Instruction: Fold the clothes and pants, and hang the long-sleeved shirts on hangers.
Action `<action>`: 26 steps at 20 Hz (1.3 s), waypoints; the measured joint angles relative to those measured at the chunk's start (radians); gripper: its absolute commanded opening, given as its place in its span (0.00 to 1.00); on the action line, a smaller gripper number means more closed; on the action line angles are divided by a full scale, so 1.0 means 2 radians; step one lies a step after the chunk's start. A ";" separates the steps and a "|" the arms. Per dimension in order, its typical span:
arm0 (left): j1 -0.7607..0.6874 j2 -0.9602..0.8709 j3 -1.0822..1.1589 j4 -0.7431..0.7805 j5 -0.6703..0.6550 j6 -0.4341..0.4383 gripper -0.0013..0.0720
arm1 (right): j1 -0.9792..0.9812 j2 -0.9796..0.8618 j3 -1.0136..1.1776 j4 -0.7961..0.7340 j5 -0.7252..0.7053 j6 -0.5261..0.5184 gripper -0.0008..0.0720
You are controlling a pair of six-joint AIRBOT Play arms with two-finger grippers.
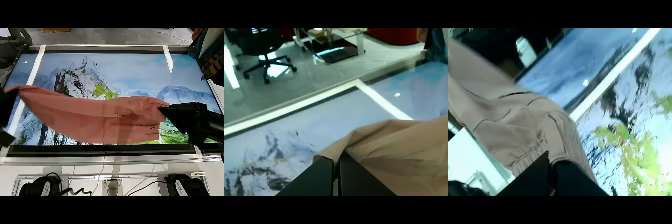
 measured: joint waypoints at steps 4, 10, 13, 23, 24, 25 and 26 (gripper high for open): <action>0.000 -0.015 -0.100 -0.054 0.012 -0.004 0.03 | 0.000 -0.024 -0.035 -0.027 -0.031 0.008 0.04; -0.062 -0.149 -0.223 -0.183 0.137 0.096 0.03 | 0.054 -0.130 -0.101 -0.077 -0.108 0.002 0.04; -0.128 -0.223 -0.238 -0.204 0.206 0.140 0.03 | 0.106 -0.176 -0.109 -0.118 -0.175 0.000 0.04; -0.238 -0.285 -0.246 -0.220 0.388 0.143 0.02 | 0.092 -0.218 -0.114 -0.342 -0.314 0.078 0.04; -0.240 -0.285 -0.246 -0.220 0.367 0.127 0.02 | 0.079 -0.221 -0.114 -0.358 -0.302 0.085 0.04; -0.242 -0.286 -0.247 -0.217 0.338 0.109 0.02 | 0.067 -0.224 -0.114 -0.372 -0.283 0.091 0.04; -0.243 -0.290 -0.247 -0.211 0.308 0.091 0.02 | 0.057 -0.228 -0.114 -0.386 -0.255 0.095 0.04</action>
